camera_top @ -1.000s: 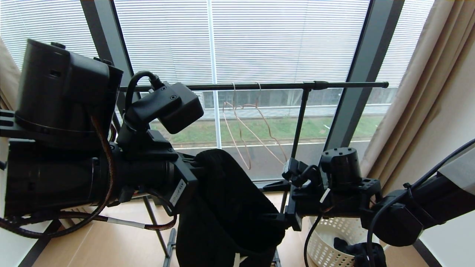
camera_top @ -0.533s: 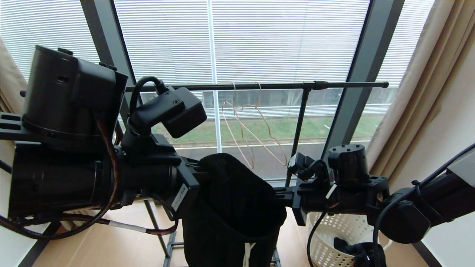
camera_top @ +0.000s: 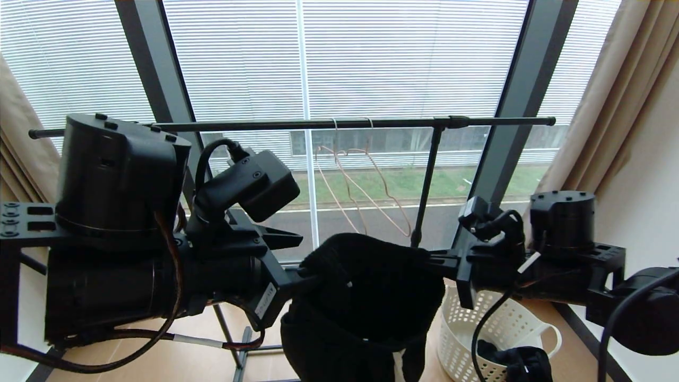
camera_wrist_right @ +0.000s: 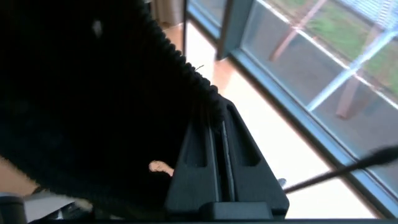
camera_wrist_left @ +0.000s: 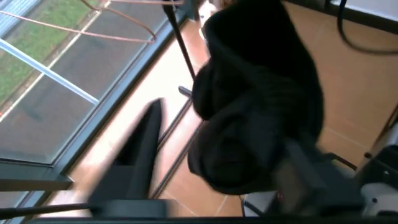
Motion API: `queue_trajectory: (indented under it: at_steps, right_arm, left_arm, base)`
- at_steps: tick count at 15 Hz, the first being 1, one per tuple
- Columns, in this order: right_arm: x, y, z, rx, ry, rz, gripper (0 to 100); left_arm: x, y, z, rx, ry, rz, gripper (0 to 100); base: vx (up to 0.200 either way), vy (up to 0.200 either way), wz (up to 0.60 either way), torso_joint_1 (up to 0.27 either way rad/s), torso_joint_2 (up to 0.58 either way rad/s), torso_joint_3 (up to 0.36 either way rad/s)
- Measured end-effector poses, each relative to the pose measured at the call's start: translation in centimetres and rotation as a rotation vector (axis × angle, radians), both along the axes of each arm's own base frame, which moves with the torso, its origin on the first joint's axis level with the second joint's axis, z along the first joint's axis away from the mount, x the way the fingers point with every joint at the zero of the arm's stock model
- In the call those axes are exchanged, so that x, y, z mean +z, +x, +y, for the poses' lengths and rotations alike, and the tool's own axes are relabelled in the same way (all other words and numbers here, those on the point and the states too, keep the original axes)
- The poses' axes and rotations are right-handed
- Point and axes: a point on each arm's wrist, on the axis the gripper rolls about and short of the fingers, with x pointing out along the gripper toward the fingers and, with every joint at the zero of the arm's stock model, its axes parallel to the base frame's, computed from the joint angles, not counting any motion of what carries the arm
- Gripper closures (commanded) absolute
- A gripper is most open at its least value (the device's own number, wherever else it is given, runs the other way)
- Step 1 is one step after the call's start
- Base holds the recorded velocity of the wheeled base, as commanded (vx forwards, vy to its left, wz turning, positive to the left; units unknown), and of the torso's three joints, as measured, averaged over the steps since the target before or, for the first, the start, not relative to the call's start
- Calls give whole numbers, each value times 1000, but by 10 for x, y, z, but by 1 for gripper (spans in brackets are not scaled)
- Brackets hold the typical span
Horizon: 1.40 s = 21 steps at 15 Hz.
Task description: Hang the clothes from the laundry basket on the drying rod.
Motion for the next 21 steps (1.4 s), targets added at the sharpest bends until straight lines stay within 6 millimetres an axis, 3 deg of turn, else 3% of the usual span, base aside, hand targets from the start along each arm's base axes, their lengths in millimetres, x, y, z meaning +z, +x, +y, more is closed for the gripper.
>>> queue_trajectory:
  at_steps: [4, 7, 12, 16, 21]
  right_arm:
    - [26, -21, -32, -95, 24, -80, 100]
    - [50, -25, -57, -182, 48, -170, 100]
    - [63, -29, -66, -218, 58, -222, 100]
    - [66, -29, -67, -240, 55, -236, 100]
    - [70, -32, -73, -260, 57, -254, 100]
  left_arm:
    - [-20, -5, 0, -57, 29, 66, 0]
    - [-24, -9, 4, -144, -8, 113, 0]
    - [-26, -3, 23, -288, -124, 214, 0]
    - [-19, 22, 20, -100, -126, 177, 0]
    - [-15, 57, -20, 256, -100, 129, 0]
  base:
    - [0, 0, 0, 0, 0, 0]
    - [0, 0, 0, 0, 0, 0]
    - [0, 0, 0, 0, 0, 0]
    - [0, 0, 0, 0, 0, 0]
    - [0, 0, 0, 0, 0, 0]
